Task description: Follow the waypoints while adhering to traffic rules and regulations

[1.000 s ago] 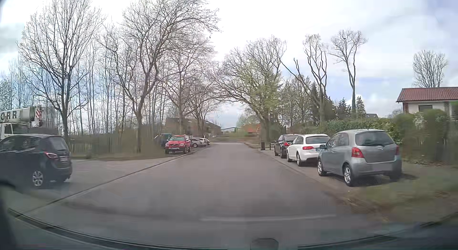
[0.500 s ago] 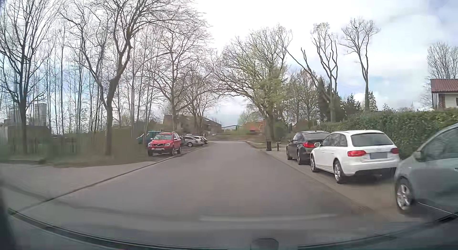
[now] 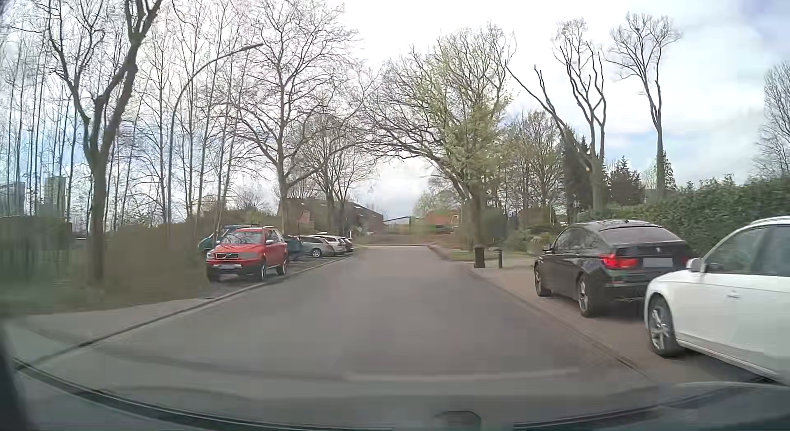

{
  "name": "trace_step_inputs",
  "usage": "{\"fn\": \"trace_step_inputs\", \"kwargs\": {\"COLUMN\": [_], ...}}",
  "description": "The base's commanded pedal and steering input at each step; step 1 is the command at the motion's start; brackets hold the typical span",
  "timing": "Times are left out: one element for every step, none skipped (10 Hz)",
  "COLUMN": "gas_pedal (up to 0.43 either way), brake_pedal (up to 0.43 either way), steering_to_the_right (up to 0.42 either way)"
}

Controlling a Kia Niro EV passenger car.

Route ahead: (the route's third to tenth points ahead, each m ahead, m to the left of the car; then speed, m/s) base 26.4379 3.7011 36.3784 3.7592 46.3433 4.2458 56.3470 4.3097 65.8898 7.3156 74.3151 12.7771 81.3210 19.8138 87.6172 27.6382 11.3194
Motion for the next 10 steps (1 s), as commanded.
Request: {"fn": "trace_step_inputs", "kwargs": {"gas_pedal": [0.15, 0.15, 0.15, 0.15, 0.138, 0.138, 0.138, 0.138, 0.138, 0.138], "brake_pedal": [0.0, 0.0, 0.0, 0.0, 0.0, 0.0, 0.0, 0.0, 0.0, 0.0], "steering_to_the_right": [-0.004, -0.003, -0.003, -0.002, -0.003, -0.003, -0.003, -0.003, -0.002, -0.002]}}
